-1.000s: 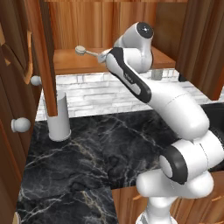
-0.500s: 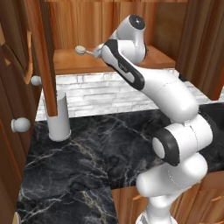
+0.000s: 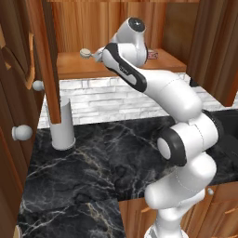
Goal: Locate and retrieve the dish brush and bar soap from the cabinet. Place them next to the sink.
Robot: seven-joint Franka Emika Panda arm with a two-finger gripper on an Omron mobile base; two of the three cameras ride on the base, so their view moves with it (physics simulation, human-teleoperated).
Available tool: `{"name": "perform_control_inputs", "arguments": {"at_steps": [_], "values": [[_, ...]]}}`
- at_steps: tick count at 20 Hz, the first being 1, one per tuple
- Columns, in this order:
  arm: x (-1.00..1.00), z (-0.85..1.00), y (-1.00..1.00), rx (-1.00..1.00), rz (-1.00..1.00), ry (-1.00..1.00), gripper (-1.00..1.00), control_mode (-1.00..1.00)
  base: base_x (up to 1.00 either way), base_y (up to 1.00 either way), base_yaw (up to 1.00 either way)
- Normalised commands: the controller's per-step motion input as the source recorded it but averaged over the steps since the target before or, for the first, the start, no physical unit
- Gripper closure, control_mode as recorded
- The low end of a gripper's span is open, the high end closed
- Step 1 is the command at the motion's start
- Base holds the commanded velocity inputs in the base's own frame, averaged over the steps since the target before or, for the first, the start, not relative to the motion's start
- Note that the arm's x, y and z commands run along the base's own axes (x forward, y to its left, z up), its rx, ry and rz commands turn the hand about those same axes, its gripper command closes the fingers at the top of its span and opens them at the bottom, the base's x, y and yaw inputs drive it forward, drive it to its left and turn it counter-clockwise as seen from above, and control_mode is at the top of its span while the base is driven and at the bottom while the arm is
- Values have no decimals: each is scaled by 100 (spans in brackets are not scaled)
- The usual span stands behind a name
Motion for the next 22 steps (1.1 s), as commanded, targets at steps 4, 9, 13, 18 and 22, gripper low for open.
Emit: {"name": "perform_control_inputs", "arguments": {"at_steps": [4, 9, 13, 18, 22], "values": [[13, -14, 16, 0, 0, 2, -100, -100, 0, 0, 0], [17, -8, 15, 0, 0, 2, -100, -100, 0, 0, 0], [18, -3, 4, 0, 0, 1, 100, -100, 0, 0, 0], [5, -12, 2, 1, 0, 0, 100, -100, 0, 0, 0], [0, -15, 0, 3, 0, 2, 100, -100, 0, 0, 0]]}}
